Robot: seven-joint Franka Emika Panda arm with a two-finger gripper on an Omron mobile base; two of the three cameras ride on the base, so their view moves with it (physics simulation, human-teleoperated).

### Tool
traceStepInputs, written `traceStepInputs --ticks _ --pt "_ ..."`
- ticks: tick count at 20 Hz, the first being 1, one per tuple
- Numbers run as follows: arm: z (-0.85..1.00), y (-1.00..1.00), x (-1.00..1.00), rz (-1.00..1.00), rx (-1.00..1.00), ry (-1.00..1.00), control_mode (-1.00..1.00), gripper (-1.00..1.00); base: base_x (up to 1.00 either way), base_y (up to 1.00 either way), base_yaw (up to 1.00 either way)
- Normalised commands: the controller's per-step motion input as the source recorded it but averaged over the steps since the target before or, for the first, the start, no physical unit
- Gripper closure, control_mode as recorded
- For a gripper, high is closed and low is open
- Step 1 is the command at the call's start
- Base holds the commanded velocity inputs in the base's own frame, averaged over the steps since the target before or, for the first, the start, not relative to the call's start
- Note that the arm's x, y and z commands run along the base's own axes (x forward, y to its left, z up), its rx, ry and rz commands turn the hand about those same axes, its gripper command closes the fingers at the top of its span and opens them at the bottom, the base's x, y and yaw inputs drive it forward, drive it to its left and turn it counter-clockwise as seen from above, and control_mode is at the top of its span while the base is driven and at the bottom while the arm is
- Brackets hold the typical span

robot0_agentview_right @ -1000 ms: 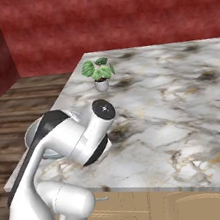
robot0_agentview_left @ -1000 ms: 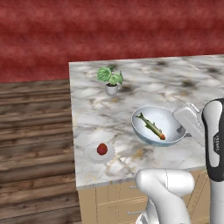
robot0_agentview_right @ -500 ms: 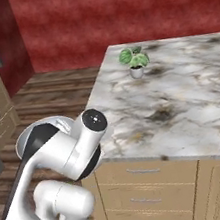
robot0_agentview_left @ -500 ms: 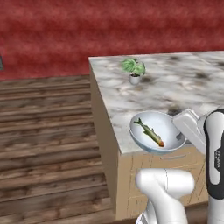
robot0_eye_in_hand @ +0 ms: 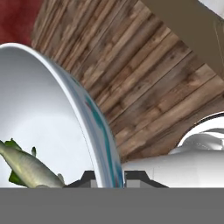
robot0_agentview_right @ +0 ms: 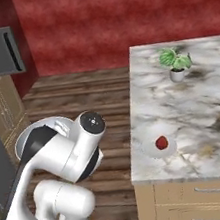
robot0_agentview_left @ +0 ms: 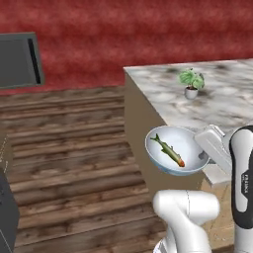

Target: Remove the mango from the bowl and place it on the small plate. Then place the bowl with only the fish in the microwave, close the door, and press the start button to microwave the fish.

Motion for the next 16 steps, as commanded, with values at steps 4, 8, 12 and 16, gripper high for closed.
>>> traceStepInputs --ticks 4,8,12,16 --pt "0.0 0.0 0.0 0.0 0.0 0.0 1.0 1.0 1.0 1.0 -0.24" --pt "0.0 0.0 0.0 0.0 0.0 0.0 1.0 1.0 1.0 0.94 -0.2" --pt "0.0 0.0 0.0 0.0 0.0 0.0 1.0 1.0 1.0 0.05 0.02" --pt "0.0 0.0 0.0 0.0 0.0 0.0 1.0 1.0 1.0 -0.18 0.2"
